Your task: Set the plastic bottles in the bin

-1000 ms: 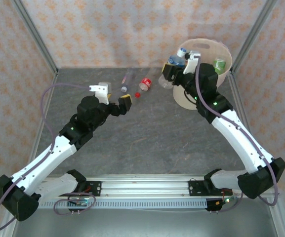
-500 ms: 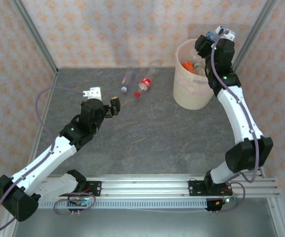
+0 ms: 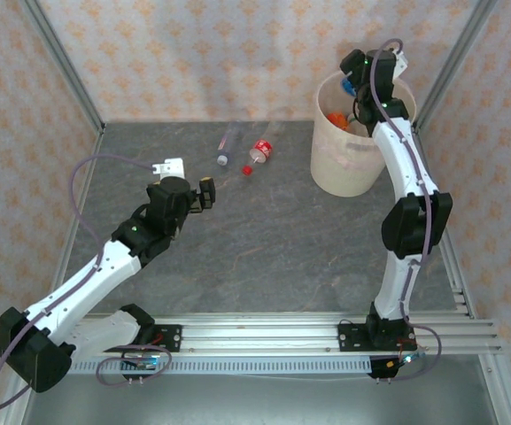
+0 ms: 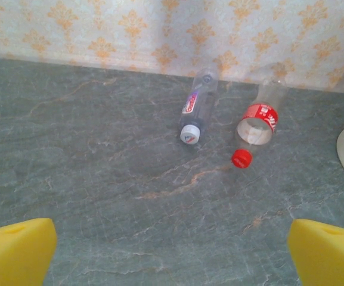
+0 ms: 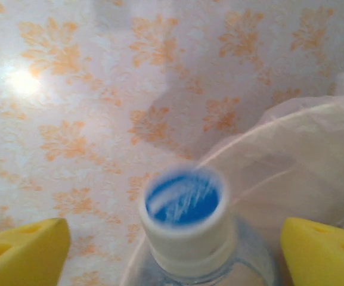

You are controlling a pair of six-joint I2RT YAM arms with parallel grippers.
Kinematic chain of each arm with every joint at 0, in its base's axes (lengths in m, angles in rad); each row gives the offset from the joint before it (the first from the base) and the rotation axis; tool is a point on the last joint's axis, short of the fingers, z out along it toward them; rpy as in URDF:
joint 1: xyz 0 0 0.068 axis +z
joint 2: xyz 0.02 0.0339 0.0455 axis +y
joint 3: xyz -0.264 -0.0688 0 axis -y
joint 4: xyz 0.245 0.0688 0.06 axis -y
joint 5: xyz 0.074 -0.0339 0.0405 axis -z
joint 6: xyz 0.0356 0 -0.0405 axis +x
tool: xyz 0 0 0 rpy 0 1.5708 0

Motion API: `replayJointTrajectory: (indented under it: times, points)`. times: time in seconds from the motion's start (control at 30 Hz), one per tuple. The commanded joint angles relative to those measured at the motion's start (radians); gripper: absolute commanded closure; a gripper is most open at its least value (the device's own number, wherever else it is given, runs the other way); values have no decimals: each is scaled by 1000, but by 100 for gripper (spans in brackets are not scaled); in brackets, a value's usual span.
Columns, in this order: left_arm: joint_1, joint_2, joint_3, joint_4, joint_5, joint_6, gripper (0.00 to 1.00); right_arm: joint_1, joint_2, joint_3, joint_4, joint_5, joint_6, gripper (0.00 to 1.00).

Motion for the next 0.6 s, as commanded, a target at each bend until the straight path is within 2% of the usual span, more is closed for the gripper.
replayJointTrajectory:
  times: [0.0, 0.3, 0.57]
  points:
    - [13, 8, 25, -35, -39, -17, 0, -1, -70, -5, -108, 95, 96, 0]
    - [26, 76, 46, -29, -15, -22, 0, -2, -259, -209, -8, 189, -24, 1]
    - [47, 179, 100, -70, 34, -47, 0, -2, -383, -358, 118, 56, -228, 1]
